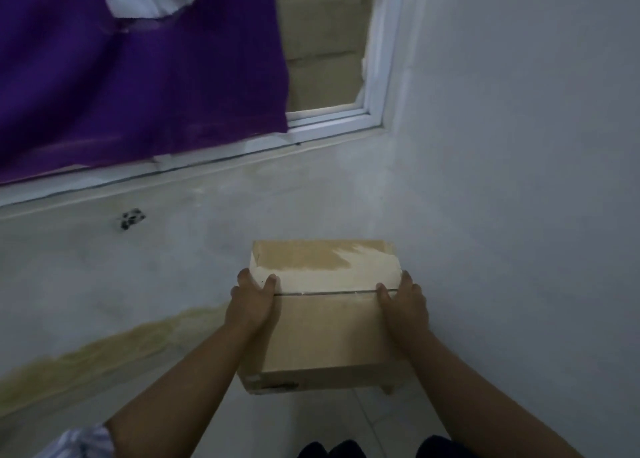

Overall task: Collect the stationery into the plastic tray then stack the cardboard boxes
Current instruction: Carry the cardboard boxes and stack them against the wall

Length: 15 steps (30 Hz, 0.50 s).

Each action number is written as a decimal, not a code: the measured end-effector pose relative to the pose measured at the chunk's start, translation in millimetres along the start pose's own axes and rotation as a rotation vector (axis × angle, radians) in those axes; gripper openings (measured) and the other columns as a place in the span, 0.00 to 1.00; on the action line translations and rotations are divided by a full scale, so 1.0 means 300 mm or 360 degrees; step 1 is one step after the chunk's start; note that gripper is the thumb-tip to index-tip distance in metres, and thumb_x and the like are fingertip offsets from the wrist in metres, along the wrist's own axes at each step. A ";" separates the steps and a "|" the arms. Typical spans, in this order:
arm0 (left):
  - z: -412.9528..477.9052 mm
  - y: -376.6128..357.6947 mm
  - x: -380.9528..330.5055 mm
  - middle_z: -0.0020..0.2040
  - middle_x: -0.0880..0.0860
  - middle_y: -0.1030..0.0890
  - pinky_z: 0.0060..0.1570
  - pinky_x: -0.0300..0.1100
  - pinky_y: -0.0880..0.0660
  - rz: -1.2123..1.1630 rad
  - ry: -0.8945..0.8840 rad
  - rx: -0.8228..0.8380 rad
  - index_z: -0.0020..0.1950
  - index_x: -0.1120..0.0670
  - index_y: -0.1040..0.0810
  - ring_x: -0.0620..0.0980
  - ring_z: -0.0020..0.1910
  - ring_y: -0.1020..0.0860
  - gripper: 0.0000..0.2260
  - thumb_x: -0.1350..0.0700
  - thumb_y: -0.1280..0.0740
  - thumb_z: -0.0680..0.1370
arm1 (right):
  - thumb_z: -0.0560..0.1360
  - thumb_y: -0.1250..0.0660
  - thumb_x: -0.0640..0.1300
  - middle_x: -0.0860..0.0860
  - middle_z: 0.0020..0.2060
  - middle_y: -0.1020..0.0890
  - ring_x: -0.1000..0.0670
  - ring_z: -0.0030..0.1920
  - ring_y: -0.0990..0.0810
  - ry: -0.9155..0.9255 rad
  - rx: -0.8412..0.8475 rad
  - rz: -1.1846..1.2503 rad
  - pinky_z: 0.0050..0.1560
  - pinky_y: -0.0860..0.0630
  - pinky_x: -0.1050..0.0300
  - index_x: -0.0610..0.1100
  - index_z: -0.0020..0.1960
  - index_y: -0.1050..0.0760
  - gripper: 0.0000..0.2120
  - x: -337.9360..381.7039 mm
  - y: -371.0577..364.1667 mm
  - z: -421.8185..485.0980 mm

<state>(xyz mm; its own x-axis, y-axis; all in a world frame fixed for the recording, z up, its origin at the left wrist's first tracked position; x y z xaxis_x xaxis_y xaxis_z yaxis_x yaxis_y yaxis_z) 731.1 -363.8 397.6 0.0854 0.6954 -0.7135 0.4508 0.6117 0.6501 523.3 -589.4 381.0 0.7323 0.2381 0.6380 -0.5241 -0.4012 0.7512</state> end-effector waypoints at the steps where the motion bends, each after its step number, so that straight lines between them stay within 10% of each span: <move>1: 0.029 -0.044 -0.032 0.71 0.63 0.35 0.65 0.55 0.32 0.0012 -0.0008 0.0052 0.75 0.56 0.47 0.64 0.66 0.31 0.29 0.43 0.44 0.80 | 0.78 0.41 0.55 0.38 0.67 0.33 0.38 0.66 0.32 -0.0058 -0.0030 0.0000 0.64 0.32 0.46 0.42 0.75 0.46 0.32 -0.031 0.015 0.022; 15: 0.440 -0.427 -0.354 0.62 0.62 0.28 0.55 0.52 0.25 0.0094 -0.0224 0.0501 0.65 0.63 0.36 0.61 0.57 0.25 0.24 0.47 0.38 0.78 | 0.77 0.40 0.55 0.38 0.70 0.35 0.38 0.69 0.34 -0.0866 -0.0317 0.0294 0.68 0.36 0.47 0.36 0.73 0.44 0.33 -0.293 -0.011 0.215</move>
<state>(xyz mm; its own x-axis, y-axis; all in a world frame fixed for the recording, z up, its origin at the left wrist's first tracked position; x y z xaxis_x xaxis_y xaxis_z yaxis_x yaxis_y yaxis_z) 781.7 -565.8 355.7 0.2312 0.6539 -0.7204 0.6915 0.4104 0.5945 488.7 -666.0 311.5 0.7110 -0.3272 0.6224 -0.6966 -0.2072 0.6869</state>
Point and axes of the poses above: each hand's wrist, its own z-axis towards the middle knuckle, its own y-axis out of the back of the hand, x = y × z, the point moved 8 cm from there along z, towards the middle knuckle
